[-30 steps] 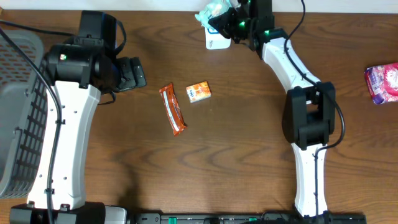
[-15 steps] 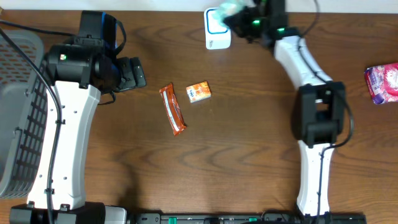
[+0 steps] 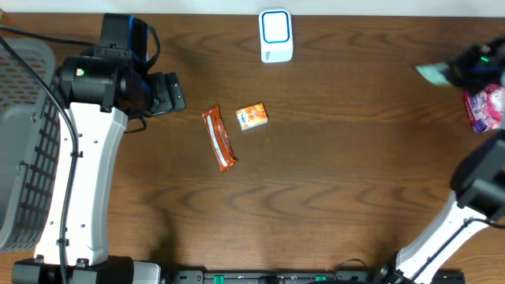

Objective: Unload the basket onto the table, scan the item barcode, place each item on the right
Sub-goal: 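Carry the teal pack right and drop it beside the pink bag, then swing the right gripper to the small orange pack and grasp it, then raise the orange pack with the right gripper to the scanner, then carry the orange pack right and drop it by the pink bag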

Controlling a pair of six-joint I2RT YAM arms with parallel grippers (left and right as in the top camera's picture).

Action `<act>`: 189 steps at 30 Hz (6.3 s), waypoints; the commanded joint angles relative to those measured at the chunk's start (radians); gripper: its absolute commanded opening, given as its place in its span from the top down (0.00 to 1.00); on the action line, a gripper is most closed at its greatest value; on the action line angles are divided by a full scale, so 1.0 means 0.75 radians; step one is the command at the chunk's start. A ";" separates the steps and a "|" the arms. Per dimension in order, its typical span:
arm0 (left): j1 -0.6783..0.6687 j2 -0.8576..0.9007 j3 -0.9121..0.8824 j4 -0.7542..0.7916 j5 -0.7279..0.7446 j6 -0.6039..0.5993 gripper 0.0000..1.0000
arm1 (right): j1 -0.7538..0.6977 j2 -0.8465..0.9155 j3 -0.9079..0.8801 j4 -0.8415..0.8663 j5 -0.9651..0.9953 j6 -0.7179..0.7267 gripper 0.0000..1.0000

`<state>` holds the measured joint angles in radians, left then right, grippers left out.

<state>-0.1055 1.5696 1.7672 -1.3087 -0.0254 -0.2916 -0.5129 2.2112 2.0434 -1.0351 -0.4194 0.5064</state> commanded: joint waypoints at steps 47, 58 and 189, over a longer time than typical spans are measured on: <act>0.005 0.009 -0.002 -0.005 -0.002 -0.011 0.02 | 1.187 -0.016 -0.379 0.229 -0.100 0.759 0.05; 0.005 0.009 -0.002 -0.005 -0.001 -0.011 0.02 | 1.333 -0.016 -0.530 0.449 0.113 1.176 0.18; 0.005 0.009 -0.002 -0.005 -0.001 -0.011 0.02 | 0.552 -0.204 -0.183 -0.003 1.286 -0.298 0.99</act>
<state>-0.1055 1.5696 1.7672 -1.3083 -0.0257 -0.2916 -0.0387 2.0377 1.9137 -0.9997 0.6632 0.2531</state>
